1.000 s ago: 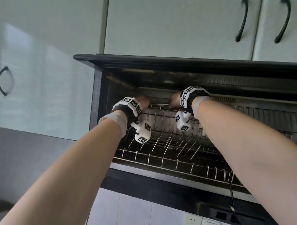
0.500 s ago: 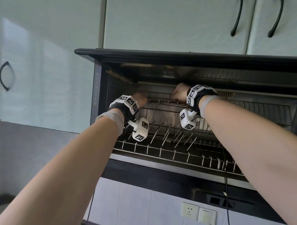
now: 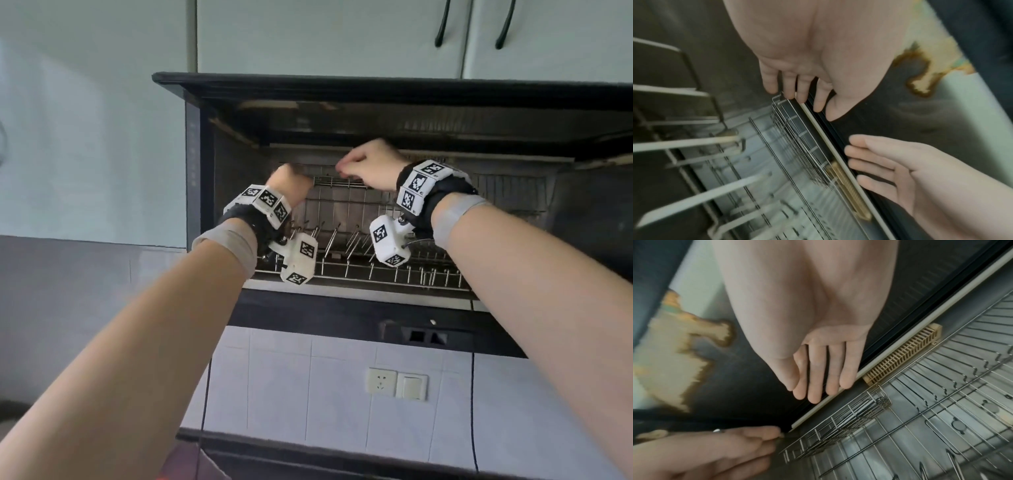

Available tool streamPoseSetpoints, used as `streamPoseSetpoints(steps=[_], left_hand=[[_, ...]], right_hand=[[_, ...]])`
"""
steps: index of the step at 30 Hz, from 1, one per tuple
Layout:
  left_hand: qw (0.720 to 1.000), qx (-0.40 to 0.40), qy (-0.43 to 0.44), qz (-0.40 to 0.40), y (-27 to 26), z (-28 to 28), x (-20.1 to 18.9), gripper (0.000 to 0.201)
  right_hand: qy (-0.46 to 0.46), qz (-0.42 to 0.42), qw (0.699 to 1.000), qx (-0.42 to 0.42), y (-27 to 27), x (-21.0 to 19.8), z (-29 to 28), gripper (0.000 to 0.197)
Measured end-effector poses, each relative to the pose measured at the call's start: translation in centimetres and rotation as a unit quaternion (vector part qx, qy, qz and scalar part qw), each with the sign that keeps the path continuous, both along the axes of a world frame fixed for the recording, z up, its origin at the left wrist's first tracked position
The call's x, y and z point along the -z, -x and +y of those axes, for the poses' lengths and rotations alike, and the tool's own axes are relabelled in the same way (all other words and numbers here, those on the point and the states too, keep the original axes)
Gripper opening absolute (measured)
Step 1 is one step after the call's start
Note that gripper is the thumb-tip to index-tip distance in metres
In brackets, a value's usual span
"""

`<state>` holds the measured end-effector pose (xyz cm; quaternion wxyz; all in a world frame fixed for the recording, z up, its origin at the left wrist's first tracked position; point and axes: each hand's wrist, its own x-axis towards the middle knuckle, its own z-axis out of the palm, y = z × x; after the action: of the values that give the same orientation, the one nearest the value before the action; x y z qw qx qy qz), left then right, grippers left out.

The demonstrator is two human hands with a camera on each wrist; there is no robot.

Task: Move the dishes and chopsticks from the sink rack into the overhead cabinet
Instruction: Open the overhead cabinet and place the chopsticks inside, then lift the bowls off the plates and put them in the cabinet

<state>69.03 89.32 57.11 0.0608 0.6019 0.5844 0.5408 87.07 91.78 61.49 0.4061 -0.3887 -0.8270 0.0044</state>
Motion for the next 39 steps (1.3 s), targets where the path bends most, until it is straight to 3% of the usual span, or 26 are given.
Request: streamPoseSetpoints(steps=[6,8,12,17,22,26,32,35,37,39], left_hand=[[0.997,0.079,0.009,-0.004,-2.4,-2.0,3.0,0.034],[0.998,0.060,0.007,-0.020,-3.1,-3.4,4.3,0.026],[0.997,0.040,0.017,-0.064,-4.8,-7.6,7.2,0.058],[0.997,0.008,0.007,-0.075,-8.6,-14.0,12.1,0.044],[0.998,-0.014,0.025,-0.051,-13.1,-18.7,21.8,0.038],[0.984,0.025,0.156,-0.084,-16.3,-20.6,30.4,0.031],[0.937,0.033,0.340,-0.068,-17.5,-20.4,42.7,0.026],[0.907,0.034,0.419,-0.028,-18.1,-19.1,48.4,0.029],[0.887,0.045,0.458,-0.017,-18.5,-18.0,52.0,0.014],[0.869,0.048,0.492,-0.016,-18.7,-16.6,55.8,0.017]], right_hand=[[0.033,0.051,0.998,-0.013,-1.3,4.1,-4.9,0.019],[0.027,0.052,0.998,-0.006,-1.7,5.6,-6.2,0.020],[0.018,0.073,0.997,0.004,-3.7,9.6,-10.2,0.023],[0.020,0.140,0.990,-0.015,-7.2,15.7,-16.0,0.025],[0.109,0.142,0.984,-0.019,-10.8,24.7,-20.7,0.022],[0.250,0.131,0.959,0.012,-14.2,34.6,-22.1,0.021],[0.393,0.094,0.910,0.097,-19.3,48.0,-21.8,0.022],[0.442,0.060,0.883,0.145,-20.8,53.3,-21.0,0.023],[0.475,0.050,0.862,0.169,-21.5,56.5,-20.2,0.024],[0.501,0.050,0.841,0.199,-22.0,59.3,-19.7,0.028]])
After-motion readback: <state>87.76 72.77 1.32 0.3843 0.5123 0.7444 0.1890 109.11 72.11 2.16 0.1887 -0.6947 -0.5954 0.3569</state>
